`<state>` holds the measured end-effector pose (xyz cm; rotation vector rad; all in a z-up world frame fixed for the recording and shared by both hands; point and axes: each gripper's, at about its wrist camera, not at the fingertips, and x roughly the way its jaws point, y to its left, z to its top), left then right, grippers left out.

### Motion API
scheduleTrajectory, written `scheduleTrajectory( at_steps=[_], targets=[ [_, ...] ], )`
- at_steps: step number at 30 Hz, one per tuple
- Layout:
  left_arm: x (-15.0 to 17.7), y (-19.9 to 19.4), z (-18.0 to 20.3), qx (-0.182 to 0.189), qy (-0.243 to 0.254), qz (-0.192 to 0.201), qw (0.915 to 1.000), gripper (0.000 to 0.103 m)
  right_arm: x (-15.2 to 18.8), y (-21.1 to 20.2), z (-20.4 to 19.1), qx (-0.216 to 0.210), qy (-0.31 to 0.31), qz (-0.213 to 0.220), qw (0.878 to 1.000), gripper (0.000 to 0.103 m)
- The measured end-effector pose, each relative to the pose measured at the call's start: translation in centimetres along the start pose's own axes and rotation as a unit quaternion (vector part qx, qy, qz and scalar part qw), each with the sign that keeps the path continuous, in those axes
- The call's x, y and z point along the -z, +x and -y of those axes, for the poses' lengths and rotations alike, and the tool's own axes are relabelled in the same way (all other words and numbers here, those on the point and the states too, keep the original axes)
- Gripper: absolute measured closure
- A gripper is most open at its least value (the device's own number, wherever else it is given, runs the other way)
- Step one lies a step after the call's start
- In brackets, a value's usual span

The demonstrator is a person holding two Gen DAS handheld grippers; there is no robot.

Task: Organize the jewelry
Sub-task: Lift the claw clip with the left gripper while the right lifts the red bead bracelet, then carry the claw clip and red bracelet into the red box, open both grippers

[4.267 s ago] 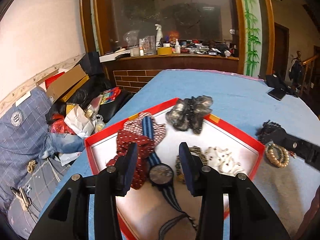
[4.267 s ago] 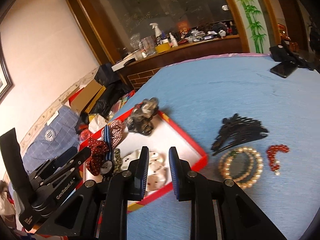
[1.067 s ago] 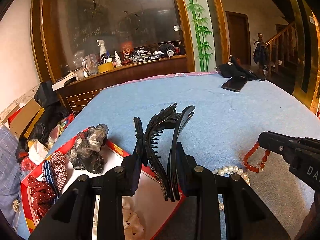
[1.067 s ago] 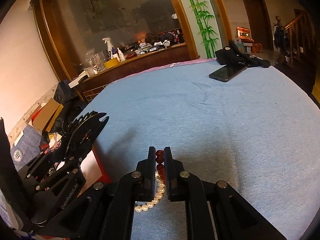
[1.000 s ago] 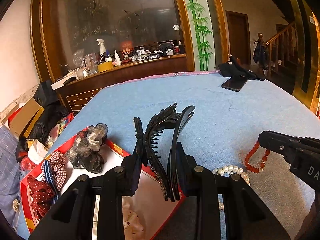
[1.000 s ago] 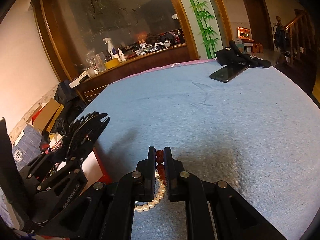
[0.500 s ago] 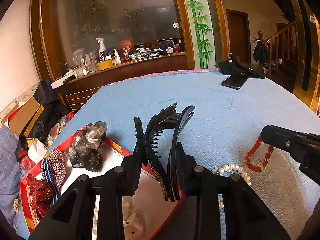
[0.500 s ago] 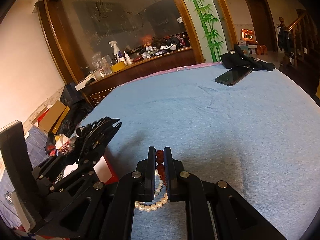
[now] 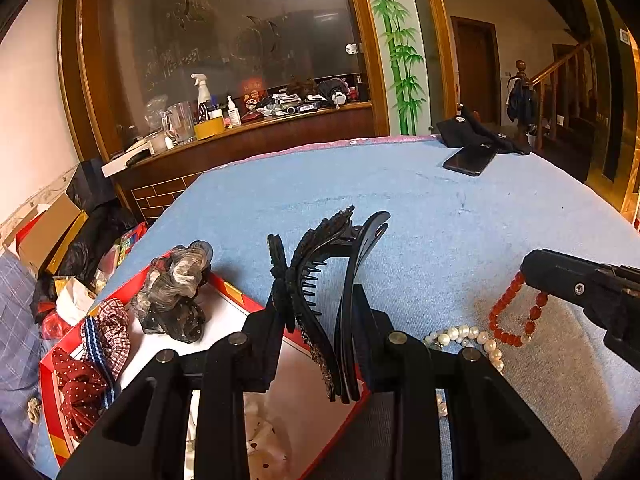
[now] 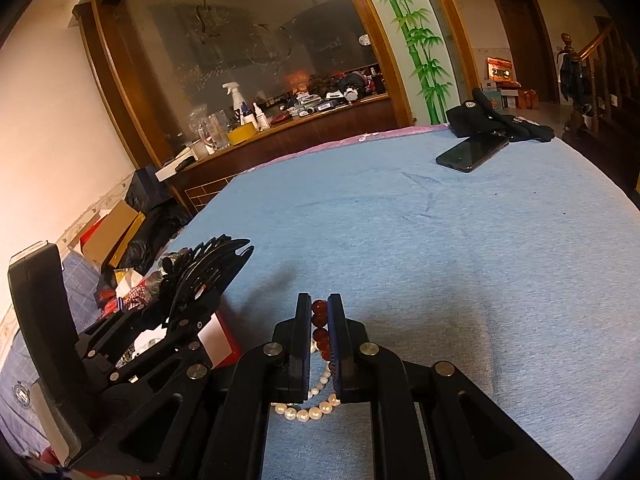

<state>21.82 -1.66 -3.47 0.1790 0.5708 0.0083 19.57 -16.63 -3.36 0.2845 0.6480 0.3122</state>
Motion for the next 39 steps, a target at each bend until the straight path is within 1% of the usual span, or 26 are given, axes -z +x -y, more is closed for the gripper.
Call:
scheduleTrajectory(
  at_steps=[11, 19, 23, 26, 31, 39],
  targets=[
    [0.2, 0.1, -0.1, -0.001, -0.001, 0.001, 1.0, 0.073, 0.1, 0.1, -0.2, -0.002, -0.002, 0.0, 1.0, 0.095],
    [0.1, 0.0, -0.3, 0.009, -0.014, -0.009, 0.9998, 0.073, 0.0, -0.2, -0.4, -0.004, -0.003, 0.009, 1.0, 0.095],
    [0.3, -1.0, -0.6, 0.002, -0.014, -0.006, 0.9999, 0.073, -0.2, -1.0, -0.4, 0.002, 0.005, 0.023, 1.0, 0.095],
    [0.8, -2.4, -1.0, -0.004, -0.011, 0.005, 0.9999, 0.073, -0.3, -1.7, -0.2, 0.003, 0.02, 0.03, 0.999, 0.095],
    [1.6, -4.1, -2.3, -0.014, -0.01, 0.01, 0.9998, 0.073, 0.1, -2.6, -1.1, -0.005, 0.029, 0.035, 0.999, 0.095],
    [2.7, -6.6, -6.4, -0.033, -0.036, 0.018, 0.9987, 0.073, 1.0, -3.3, -4.0, -0.033, 0.019, 0.029, 0.999, 0.094]
  ],
)
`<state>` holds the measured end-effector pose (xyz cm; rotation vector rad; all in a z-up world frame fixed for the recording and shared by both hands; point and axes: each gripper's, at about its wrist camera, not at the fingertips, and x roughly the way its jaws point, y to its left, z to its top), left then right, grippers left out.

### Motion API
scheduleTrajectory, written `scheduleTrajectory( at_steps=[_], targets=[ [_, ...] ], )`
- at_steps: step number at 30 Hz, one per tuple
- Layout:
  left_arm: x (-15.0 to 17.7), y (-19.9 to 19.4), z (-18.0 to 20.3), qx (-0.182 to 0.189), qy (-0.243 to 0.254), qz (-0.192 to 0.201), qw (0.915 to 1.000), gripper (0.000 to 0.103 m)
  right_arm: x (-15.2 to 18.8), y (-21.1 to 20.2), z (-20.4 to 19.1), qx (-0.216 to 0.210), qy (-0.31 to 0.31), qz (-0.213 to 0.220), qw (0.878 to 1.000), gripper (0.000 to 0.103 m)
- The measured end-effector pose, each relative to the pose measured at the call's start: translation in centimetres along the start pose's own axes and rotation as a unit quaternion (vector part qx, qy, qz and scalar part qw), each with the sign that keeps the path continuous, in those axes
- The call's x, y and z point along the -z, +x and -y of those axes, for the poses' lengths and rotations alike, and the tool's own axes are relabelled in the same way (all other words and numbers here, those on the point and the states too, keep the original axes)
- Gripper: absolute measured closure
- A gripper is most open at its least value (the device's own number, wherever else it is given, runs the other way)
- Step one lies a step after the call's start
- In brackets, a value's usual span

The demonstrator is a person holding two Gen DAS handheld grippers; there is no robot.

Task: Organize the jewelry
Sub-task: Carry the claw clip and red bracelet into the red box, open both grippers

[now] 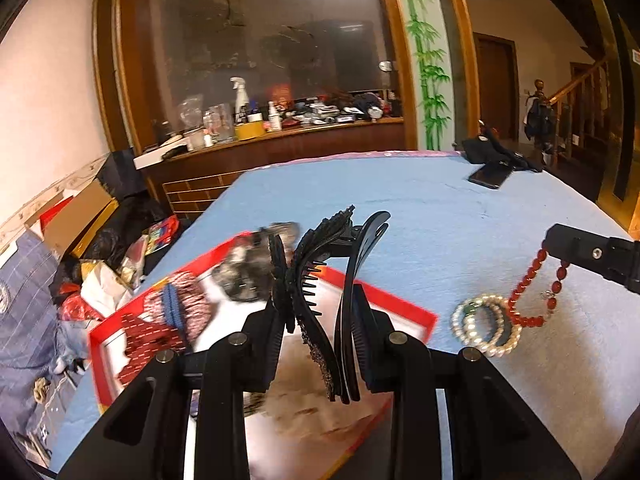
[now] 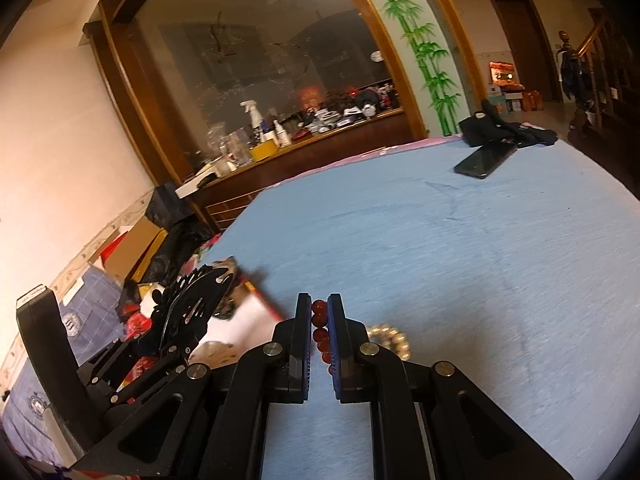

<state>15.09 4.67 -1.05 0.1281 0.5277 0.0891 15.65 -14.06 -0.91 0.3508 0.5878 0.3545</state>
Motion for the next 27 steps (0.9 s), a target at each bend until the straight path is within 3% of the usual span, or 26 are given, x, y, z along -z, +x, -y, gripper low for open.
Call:
scheduleTrajectory(
  at_steps=[8, 16, 27],
  targets=[
    [1.2, -1.2, -5.6, -0.02, -0.041, -0.006, 0.9989, 0.073, 0.5, 0.0, -3.5, -0.028, -0.015, -0.017, 0.999, 0.094],
    [2.9, -0.6, -11.5, -0.046, -0.098, -0.034, 0.9936, 0.073, 1.3, 2.2, -9.4, -0.061, -0.067, -0.039, 0.995, 0.094],
    [4.2, 1.8, -13.5, -0.045, -0.123, -0.072, 0.9888, 0.073, 2.2, 7.8, -13.5, -0.085, -0.074, -0.081, 0.99, 0.094]
  ],
)
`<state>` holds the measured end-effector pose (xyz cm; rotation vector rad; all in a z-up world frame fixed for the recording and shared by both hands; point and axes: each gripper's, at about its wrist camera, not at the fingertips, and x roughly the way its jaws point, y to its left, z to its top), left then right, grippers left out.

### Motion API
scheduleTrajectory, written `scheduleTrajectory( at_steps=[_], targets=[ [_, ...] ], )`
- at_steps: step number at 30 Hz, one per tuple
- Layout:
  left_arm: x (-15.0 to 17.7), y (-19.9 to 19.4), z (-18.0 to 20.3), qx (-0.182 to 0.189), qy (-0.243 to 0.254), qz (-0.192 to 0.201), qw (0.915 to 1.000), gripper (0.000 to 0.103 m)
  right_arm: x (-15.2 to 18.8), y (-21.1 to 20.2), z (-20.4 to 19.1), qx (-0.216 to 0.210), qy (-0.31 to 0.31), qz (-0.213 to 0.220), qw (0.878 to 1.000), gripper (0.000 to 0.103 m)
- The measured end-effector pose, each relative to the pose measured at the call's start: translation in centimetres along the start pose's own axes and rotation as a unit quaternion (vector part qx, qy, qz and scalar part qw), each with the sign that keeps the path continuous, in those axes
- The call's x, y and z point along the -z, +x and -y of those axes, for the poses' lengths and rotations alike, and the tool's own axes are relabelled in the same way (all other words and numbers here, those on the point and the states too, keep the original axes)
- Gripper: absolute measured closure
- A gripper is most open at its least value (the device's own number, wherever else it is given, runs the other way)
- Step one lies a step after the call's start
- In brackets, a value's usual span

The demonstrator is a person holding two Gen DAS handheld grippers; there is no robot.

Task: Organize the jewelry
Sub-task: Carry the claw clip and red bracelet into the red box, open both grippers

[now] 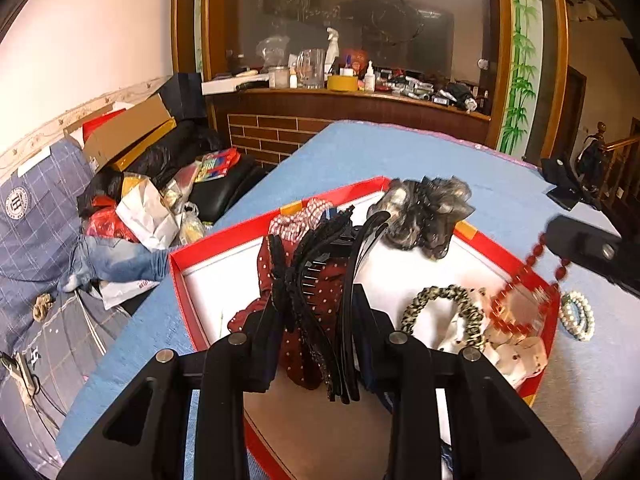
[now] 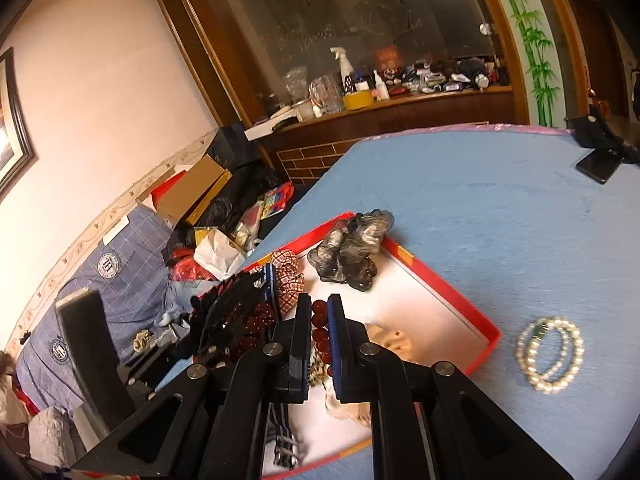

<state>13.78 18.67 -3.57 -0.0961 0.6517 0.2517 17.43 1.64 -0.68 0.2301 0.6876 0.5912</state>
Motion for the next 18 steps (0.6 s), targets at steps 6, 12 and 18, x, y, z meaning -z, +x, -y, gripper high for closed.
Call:
scheduleTrajectory(
  at_steps=[6, 12, 18],
  targets=[
    [0.0, 1.3, -0.4, 0.009, -0.012, -0.024, 0.9996, 0.073, 0.2, 3.4, 0.7, 0.008, 0.011, -0.017, 1.0, 0.094],
    [-0.1, 1.9, -0.1, 0.0, -0.003, -0.026, 0.9997, 0.073, 1.4, 5.8, 1.8, 0.014, 0.013, -0.045, 0.999, 0.094],
    [-0.2, 2.2, 0.3, -0.005, 0.004, -0.027, 0.9996, 0.073, 1.7, 6.0, 2.0, 0.015, 0.005, -0.051, 0.999, 0.094]
  ],
)
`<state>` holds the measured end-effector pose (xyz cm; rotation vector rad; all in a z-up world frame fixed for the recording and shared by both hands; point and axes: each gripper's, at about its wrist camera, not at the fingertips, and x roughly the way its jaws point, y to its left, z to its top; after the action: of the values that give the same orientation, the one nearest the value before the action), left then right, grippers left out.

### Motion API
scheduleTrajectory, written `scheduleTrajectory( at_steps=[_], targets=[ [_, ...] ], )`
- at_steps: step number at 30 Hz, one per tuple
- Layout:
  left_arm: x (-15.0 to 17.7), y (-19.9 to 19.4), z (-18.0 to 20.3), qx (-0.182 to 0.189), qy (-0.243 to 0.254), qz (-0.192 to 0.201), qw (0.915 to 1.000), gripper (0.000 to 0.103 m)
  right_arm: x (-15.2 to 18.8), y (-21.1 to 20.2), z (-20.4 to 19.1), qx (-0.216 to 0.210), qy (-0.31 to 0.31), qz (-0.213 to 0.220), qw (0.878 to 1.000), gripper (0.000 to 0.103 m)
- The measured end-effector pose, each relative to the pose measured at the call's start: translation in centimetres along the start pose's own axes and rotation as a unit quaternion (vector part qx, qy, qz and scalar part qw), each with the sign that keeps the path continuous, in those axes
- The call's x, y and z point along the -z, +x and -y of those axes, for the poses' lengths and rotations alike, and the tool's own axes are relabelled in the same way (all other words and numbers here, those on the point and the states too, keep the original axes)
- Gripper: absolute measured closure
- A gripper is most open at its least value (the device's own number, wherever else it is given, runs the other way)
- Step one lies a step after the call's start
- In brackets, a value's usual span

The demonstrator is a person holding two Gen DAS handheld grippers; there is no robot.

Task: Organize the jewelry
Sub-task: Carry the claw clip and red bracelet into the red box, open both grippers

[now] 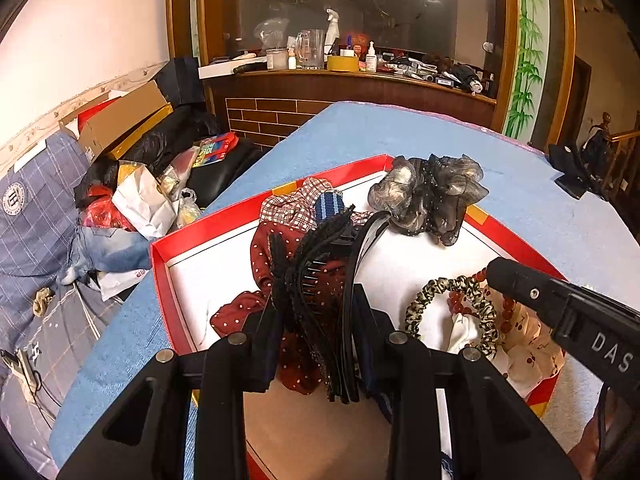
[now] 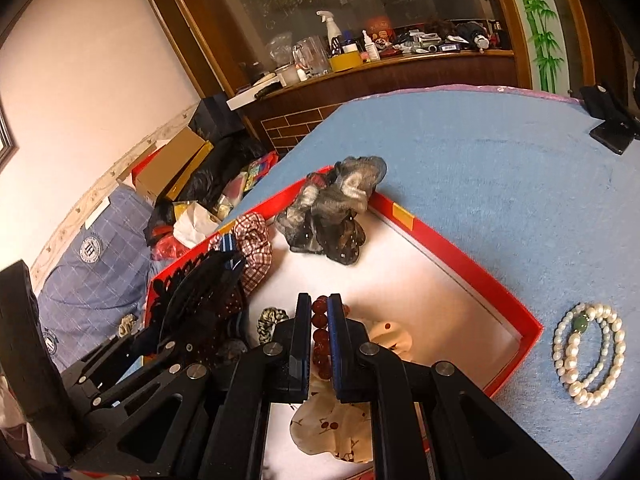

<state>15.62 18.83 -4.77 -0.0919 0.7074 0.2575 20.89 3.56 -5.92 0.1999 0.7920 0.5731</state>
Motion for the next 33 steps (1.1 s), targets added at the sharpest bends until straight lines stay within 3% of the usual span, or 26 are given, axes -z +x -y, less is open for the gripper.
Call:
scheduleTrajectory(
  at_steps=[33],
  targets=[
    [0.5, 0.5, -0.2, 0.002, 0.0, -0.014, 0.9999, 0.073, 1.1, 1.5, 0.4, 0.042, -0.009, -0.036, 0.998, 0.093]
  ],
)
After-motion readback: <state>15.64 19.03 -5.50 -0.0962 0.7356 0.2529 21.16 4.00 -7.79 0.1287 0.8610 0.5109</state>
